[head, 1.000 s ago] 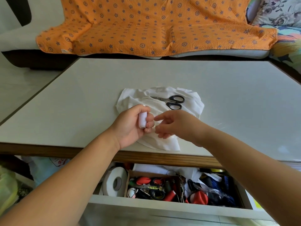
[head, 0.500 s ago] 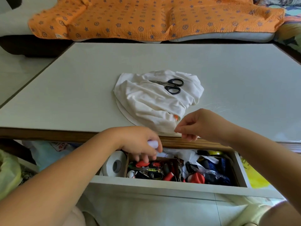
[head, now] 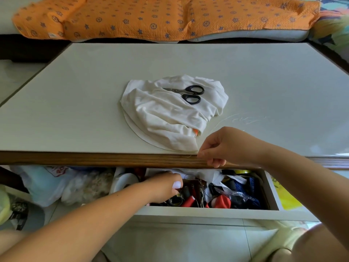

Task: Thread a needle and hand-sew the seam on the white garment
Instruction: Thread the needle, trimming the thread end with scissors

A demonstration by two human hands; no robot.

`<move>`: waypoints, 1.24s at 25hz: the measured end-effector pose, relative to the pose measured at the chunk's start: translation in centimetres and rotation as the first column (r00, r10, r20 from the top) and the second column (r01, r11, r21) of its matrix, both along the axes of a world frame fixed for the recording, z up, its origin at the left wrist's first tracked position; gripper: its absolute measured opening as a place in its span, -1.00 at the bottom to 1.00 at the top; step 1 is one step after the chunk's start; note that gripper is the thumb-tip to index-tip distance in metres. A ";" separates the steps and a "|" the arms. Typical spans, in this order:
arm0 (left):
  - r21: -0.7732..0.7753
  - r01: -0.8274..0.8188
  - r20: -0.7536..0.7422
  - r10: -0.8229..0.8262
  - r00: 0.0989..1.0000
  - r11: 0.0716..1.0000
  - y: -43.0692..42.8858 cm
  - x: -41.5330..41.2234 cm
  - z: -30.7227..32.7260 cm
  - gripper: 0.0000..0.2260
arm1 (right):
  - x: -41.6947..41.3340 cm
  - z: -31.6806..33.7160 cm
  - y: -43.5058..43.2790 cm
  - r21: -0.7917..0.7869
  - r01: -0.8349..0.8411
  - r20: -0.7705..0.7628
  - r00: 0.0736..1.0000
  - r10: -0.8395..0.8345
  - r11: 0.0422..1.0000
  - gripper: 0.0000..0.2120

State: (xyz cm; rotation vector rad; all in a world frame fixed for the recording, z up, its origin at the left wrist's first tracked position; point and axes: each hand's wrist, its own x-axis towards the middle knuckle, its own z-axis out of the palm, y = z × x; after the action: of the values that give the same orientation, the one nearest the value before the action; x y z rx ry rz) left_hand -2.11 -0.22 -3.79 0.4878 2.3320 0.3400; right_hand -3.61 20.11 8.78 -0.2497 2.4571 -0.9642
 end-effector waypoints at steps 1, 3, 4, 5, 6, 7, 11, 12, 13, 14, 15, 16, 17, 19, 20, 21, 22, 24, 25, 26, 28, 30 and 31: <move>0.027 -0.032 0.025 0.031 0.999 0.999 -0.2 0.1 -0.4 -0.78 | -0.1 0.0 0.2 -0.002 0.009 -0.004 1.000 -0.009 1.000 -0.89; 0.088 -0.073 0.069 0.067 0.995 0.993 -0.5 0.2 -0.6 -0.67 | -0.1 0.1 0.3 -0.003 0.020 -0.010 1.000 -0.020 1.000 -0.89; 0.103 -0.093 0.075 0.085 0.994 0.990 -0.5 0.1 -0.5 -0.64 | -0.2 0.2 0.3 -0.005 0.026 -0.014 1.000 -0.026 1.000 -0.89; 0.104 -0.101 0.069 0.095 0.993 0.989 -0.4 -0.1 -0.1 -0.63 | -0.2 0.2 0.3 -0.013 0.037 -0.019 0.999 -0.037 0.999 -0.90; 0.088 -0.095 0.063 0.090 0.994 0.992 -0.3 -0.2 0.4 -0.67 | -0.3 0.3 0.4 -0.025 0.051 -0.028 0.998 -0.052 0.998 -0.90; 0.059 -0.072 0.062 0.069 0.996 0.996 -0.2 -0.3 0.9 -0.71 | -0.4 0.4 0.6 -0.038 0.068 -0.041 0.997 -0.070 0.997 -0.90; -0.005 0.096 0.039 -0.096 0.995 0.995 0.1 0.6 3.2 -0.71 | -1.1 1.3 1.5 -0.122 0.177 -0.106 0.976 -0.190 0.977 -0.90; 0.019 0.120 -0.028 -0.119 0.992 0.993 0.3 0.9 3.9 -0.69 | -1.2 1.6 1.9 -0.153 0.210 -0.110 0.967 -0.228 0.966 -0.90; 0.043 0.129 -0.065 -0.126 0.990 0.991 0.4 1.2 4.5 -0.66 | -1.3 1.8 2.3 -0.180 0.240 -0.115 0.958 -0.262 0.954 -0.90; 0.060 0.146 -0.070 -0.142 0.987 0.988 0.7 1.6 5.2 -0.63 | -1.4 2.1 2.6 -0.199 0.264 -0.122 0.949 -0.291 0.944 -0.89; 0.046 0.183 -0.066 -0.180 0.981 0.982 1.0 2.0 5.9 -0.60 | -1.4 2.3 3.0 -0.209 0.283 -0.133 0.940 -0.314 0.936 -0.89; 0.011 0.247 -0.089 -0.245 0.965 0.969 1.2 2.5 6.2 -0.59 | -1.4 2.6 3.4 -0.217 0.297 -0.143 0.933 -0.331 0.930 -0.89; -0.024 0.308 -0.133 -0.308 0.942 0.951 1.4 2.9 6.1 -0.60 | -1.5 2.9 3.8 -0.229 0.307 -0.153 0.926 -0.345 0.924 -0.89; -0.051 0.369 -0.210 -0.371 0.904 0.928 1.7 3.5 6.0 -0.64 | -1.6 3.6 4.7 -0.274 0.329 -0.178 0.906 -0.384 0.904 -0.91; -0.048 0.376 -0.235 -0.377 0.896 0.925 1.7 3.6 6.0 -0.64 | -1.7 4.0 5.2 -0.306 0.346 -0.196 0.889 -0.415 0.887 -0.91; -0.046 0.377 -0.256 -0.376 0.890 0.925 1.7 3.5 6.0 -0.64 | -1.8 4.4 5.8 -0.344 0.365 -0.215 0.867 -0.450 0.865 -0.91; -0.048 0.377 -0.278 -0.374 0.885 0.925 1.7 3.5 6.1 -0.63 | -1.9 4.6 6.2 -0.379 0.381 -0.228 0.845 -0.484 0.843 -0.91; -0.044 0.377 -0.335 -0.369 0.867 0.925 1.9 3.5 6.2 -0.61 | -2.0 4.9 6.9 -0.417 0.401 -0.235 0.819 -0.523 0.815 -0.91; -0.052 0.378 -0.367 -0.370 0.854 0.924 1.9 3.5 6.1 -0.59 | -2.0 4.8 6.9 -0.416 0.403 -0.232 0.820 -0.524 0.815 -0.91; -0.061 0.373 -0.405 -0.364 0.839 0.926 1.9 3.4 6.2 -0.58 | -1.9 4.6 6.8 -0.405 0.401 -0.228 0.826 -0.515 0.822 -0.91; -0.071 0.364 -0.473 -0.352 0.808 0.929 1.8 3.1 6.2 -0.56 | -1.9 4.1 6.5 -0.375 0.391 -0.222 0.842 -0.491 0.840 -0.91; -0.103 0.431 -0.628 -0.395 0.671 0.896 1.5 2.7 5.8 -0.50 | -1.9 3.8 6.2 -0.359 0.390 -0.218 0.848 -0.482 0.848 -0.90; -0.142 0.467 -0.695 -0.424 0.581 0.873 1.3 2.6 5.4 -0.44 | -1.9 3.6 6.1 -0.355 0.390 -0.218 0.849 -0.481 0.850 -0.90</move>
State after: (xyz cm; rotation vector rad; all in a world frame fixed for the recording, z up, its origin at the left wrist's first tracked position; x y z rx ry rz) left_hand 0.45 1.06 1.62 1.4297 2.7953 -0.0630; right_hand -5.55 26.24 12.42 0.0925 2.6967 -1.6090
